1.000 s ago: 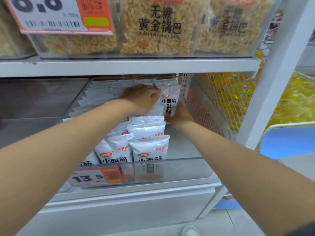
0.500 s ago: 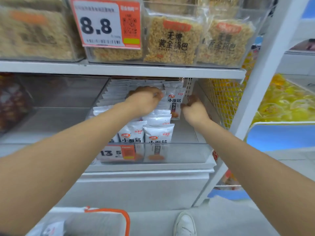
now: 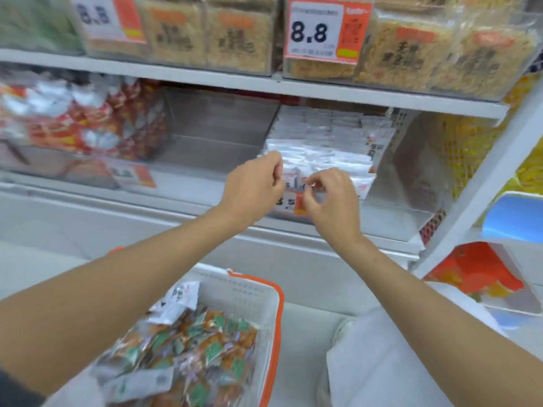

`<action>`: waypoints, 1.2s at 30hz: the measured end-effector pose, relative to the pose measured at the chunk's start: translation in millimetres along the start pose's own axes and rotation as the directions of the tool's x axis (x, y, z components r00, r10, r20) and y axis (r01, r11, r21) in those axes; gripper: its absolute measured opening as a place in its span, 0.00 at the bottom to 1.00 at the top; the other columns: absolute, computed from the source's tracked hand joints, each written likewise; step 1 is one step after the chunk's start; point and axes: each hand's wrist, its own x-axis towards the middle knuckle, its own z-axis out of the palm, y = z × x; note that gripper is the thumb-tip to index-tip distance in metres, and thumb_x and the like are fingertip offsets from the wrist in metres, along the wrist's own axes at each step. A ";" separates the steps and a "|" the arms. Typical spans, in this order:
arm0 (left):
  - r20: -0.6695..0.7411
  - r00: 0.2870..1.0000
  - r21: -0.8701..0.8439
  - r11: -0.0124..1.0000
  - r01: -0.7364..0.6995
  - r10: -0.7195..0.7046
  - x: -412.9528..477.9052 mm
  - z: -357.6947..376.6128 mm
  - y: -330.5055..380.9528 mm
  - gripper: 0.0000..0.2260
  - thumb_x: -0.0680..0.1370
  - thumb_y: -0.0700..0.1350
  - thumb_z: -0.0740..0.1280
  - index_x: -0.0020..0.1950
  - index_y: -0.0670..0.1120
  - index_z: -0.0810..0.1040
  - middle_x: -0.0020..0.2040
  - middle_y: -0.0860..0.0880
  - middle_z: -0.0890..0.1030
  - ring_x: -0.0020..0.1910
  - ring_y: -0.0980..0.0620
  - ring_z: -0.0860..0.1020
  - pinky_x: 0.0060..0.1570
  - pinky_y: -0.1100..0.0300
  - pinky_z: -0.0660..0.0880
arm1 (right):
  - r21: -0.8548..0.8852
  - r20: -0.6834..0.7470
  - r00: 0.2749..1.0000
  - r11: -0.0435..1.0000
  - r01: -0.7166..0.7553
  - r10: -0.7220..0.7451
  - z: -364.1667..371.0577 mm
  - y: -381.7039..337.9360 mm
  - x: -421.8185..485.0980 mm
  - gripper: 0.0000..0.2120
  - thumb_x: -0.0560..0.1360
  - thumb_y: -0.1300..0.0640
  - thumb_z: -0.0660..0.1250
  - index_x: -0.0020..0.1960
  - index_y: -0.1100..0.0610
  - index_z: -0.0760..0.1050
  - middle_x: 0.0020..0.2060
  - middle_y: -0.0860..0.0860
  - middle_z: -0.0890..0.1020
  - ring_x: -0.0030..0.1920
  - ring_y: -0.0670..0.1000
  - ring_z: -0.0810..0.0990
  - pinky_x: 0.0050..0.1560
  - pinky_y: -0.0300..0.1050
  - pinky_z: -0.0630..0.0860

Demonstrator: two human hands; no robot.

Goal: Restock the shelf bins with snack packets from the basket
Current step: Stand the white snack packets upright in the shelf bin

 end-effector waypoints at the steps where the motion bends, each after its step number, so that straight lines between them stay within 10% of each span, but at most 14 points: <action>1: 0.020 0.999 0.002 0.999 0.033 -0.033 -11.4 -2.4 -10.7 0.06 0.72 0.42 0.64 0.40 0.50 0.68 0.35 0.52 0.76 0.39 0.44 0.75 0.38 0.51 0.73 | 0.025 0.048 0.999 1.000 0.017 -0.018 9.9 -7.9 -9.6 0.02 0.70 0.61 0.67 0.43 0.58 0.76 0.39 0.51 0.77 0.43 0.54 0.74 0.45 0.44 0.68; 5: 0.138 0.968 -0.004 0.977 0.212 -0.209 -57.4 -5.7 -64.7 0.05 0.70 0.42 0.66 0.39 0.49 0.70 0.33 0.52 0.76 0.38 0.45 0.76 0.40 0.50 0.74 | 0.075 0.336 0.940 0.996 0.040 -0.064 49.6 -28.3 -49.1 0.02 0.71 0.60 0.67 0.44 0.56 0.76 0.39 0.45 0.73 0.41 0.52 0.74 0.40 0.46 0.70; 10: 0.261 0.899 0.006 0.931 0.364 -0.353 -102.1 -10.5 -135.7 0.10 0.71 0.39 0.65 0.36 0.52 0.67 0.32 0.53 0.73 0.35 0.49 0.72 0.39 0.54 0.72 | 0.027 0.722 0.691 0.999 -0.044 0.011 96.2 -45.1 -79.7 0.03 0.76 0.59 0.64 0.48 0.55 0.76 0.45 0.49 0.78 0.42 0.51 0.75 0.39 0.45 0.70; 17: 0.470 0.640 0.412 0.792 0.451 -0.609 -157.6 13.8 -227.2 0.04 0.76 0.45 0.65 0.48 0.49 0.71 0.42 0.51 0.75 0.42 0.48 0.74 0.42 0.58 0.69 | -0.034 0.929 0.369 0.997 0.069 0.006 147.5 -68.3 -103.9 0.12 0.77 0.57 0.63 0.59 0.55 0.76 0.56 0.51 0.77 0.56 0.54 0.77 0.56 0.51 0.75; 24: 0.593 0.377 0.598 0.703 0.386 -0.711 -227.6 47.0 -294.0 0.33 0.74 0.51 0.71 0.75 0.49 0.61 0.73 0.43 0.63 0.61 0.42 0.75 0.54 0.49 0.77 | -0.025 0.969 0.245 0.964 0.266 -0.042 165.2 -83.5 -120.9 0.10 0.76 0.59 0.62 0.55 0.58 0.78 0.51 0.54 0.81 0.51 0.56 0.80 0.53 0.52 0.78; 28: 0.652 0.403 0.572 0.766 0.294 -0.642 -246.2 65.1 -300.9 0.37 0.75 0.42 0.71 0.78 0.52 0.55 0.80 0.48 0.45 0.61 0.43 0.76 0.47 0.53 0.79 | 0.012 0.981 0.185 0.960 0.279 -0.066 171.3 -84.5 -126.9 0.09 0.76 0.58 0.62 0.56 0.57 0.76 0.49 0.54 0.81 0.49 0.55 0.80 0.51 0.55 0.80; 36: 0.508 0.615 0.502 0.788 0.357 -0.603 -234.7 67.2 -291.8 0.20 0.75 0.30 0.63 0.63 0.47 0.77 0.58 0.45 0.80 0.54 0.45 0.79 0.52 0.53 0.77 | 0.032 0.989 0.133 0.967 0.251 -0.067 164.2 -85.7 -125.3 0.10 0.77 0.55 0.62 0.55 0.56 0.78 0.52 0.53 0.81 0.53 0.54 0.80 0.56 0.53 0.77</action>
